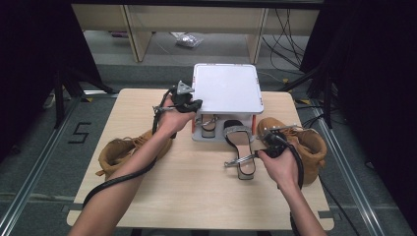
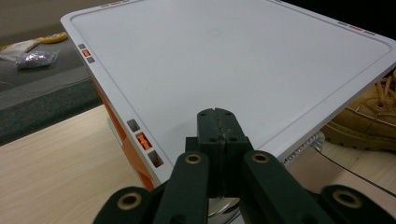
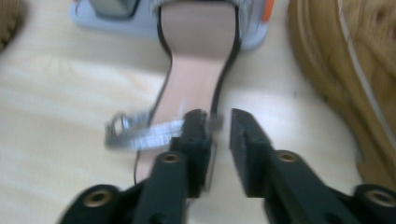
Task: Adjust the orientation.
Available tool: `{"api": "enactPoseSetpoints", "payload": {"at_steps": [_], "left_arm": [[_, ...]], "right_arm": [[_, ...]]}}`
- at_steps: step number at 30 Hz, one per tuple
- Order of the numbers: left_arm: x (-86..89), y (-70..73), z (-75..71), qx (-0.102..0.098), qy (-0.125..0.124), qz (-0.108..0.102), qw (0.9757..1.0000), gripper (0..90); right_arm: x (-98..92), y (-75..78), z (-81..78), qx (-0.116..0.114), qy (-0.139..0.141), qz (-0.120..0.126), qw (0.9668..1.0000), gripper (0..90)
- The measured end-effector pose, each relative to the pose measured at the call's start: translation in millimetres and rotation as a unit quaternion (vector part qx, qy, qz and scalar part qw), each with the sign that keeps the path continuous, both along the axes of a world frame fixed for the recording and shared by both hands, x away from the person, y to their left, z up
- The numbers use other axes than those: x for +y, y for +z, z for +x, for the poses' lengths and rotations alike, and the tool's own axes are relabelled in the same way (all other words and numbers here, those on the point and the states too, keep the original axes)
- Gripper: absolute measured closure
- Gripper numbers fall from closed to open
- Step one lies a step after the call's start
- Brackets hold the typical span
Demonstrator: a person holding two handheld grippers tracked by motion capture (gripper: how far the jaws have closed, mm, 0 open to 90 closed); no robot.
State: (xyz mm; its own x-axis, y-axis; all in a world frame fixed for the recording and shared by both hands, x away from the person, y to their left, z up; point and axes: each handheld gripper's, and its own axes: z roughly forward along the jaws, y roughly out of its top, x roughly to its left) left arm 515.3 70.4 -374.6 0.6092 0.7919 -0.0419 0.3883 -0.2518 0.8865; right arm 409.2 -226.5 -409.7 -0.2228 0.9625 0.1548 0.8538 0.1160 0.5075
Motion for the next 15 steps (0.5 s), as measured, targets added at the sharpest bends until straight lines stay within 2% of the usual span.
{"api": "enactPoseSetpoints", "payload": {"at_steps": [2, 8, 11, 13, 15], "left_arm": [[-0.1, 0.0, -0.3, 0.0, 0.003, 0.0, 1.0, 89.8], [-0.3, 0.8, -0.6, 0.003, 0.003, 0.005, 1.0, 89.8], [-0.4, -0.6, -0.3, 0.001, 0.005, -0.009, 0.9999, 89.8], [-0.5, -0.8, -0.7, 0.0, 0.008, -0.009, 0.9999, 89.8], [-0.5, -0.9, -0.6, 0.0, 0.006, -0.01, 0.9999, 89.8]], "right_arm": [[-6.4, -6.9, -7.0, 0.008, 0.015, -0.004, 0.9998, 81.3], [-12.8, -25.0, -22.2, 0.018, 0.03, -0.017, 0.9993, 85.9], [-12.6, -31.5, -29.9, 0.024, 0.028, -0.01, 0.9992, 87.3], [-13.0, -34.7, -33.0, 0.026, 0.036, -0.017, 0.9989, 88.1], [-12.0, -36.9, -35.4, 0.028, 0.034, -0.011, 0.999, 88.3]]}}
